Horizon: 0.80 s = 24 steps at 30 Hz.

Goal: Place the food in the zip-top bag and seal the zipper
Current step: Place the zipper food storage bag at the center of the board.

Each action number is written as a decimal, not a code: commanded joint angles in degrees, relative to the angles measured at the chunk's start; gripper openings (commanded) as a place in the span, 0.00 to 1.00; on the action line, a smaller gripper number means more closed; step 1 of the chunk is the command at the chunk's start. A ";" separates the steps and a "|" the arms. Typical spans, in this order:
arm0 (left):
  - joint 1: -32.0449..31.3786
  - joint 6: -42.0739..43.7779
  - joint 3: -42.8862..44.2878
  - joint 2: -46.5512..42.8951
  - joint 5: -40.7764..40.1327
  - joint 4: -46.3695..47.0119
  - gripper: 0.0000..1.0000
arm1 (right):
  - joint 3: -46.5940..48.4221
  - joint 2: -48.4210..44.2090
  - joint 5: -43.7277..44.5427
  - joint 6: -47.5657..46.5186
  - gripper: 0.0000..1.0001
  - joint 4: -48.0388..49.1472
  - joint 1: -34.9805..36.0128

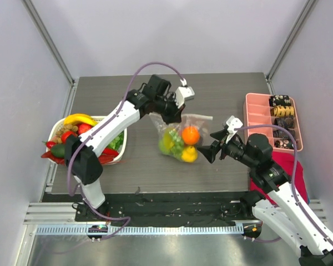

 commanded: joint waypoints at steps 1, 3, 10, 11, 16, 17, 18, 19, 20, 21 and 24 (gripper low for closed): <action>4.74 3.37 13.89 5.75 -6.30 2.51 0.00 | 5.46 -0.36 6.78 7.27 0.87 2.01 -0.09; 5.89 5.47 18.75 9.71 -7.80 2.25 0.00 | 6.35 -0.45 7.67 8.33 0.90 1.75 -0.09; 5.98 10.40 19.49 12.01 -6.93 6.55 0.00 | 7.84 -0.97 9.95 9.04 0.92 -0.45 -0.44; 5.72 10.67 17.22 11.92 -7.02 6.55 0.00 | 7.76 -0.89 10.30 9.04 0.92 -0.62 -0.53; 2.47 7.79 6.40 9.56 -6.75 7.08 0.00 | 7.58 -1.50 12.50 7.98 0.93 -2.99 -0.88; 2.03 6.73 4.30 9.02 -6.49 7.43 0.00 | 7.58 -1.68 12.77 7.89 0.93 -3.61 -0.96; 1.50 4.98 0.80 8.32 -5.71 7.78 0.01 | 7.49 -1.77 13.29 7.37 0.93 -4.14 -0.97; 0.54 3.74 -1.07 7.18 -5.00 8.04 0.02 | 7.49 -1.85 13.64 7.10 0.94 -5.36 -0.97; 0.18 1.38 -2.74 6.48 -4.47 8.05 0.04 | 7.49 -2.03 14.08 6.84 0.95 -5.89 -1.05; -0.35 0.31 -5.71 5.86 -3.77 8.13 0.06 | 7.58 -2.12 14.96 6.58 0.95 -6.60 -1.05; -2.19 -1.54 -8.73 3.14 -1.58 6.82 0.23 | 7.93 -2.29 16.02 6.66 0.96 -9.93 -1.58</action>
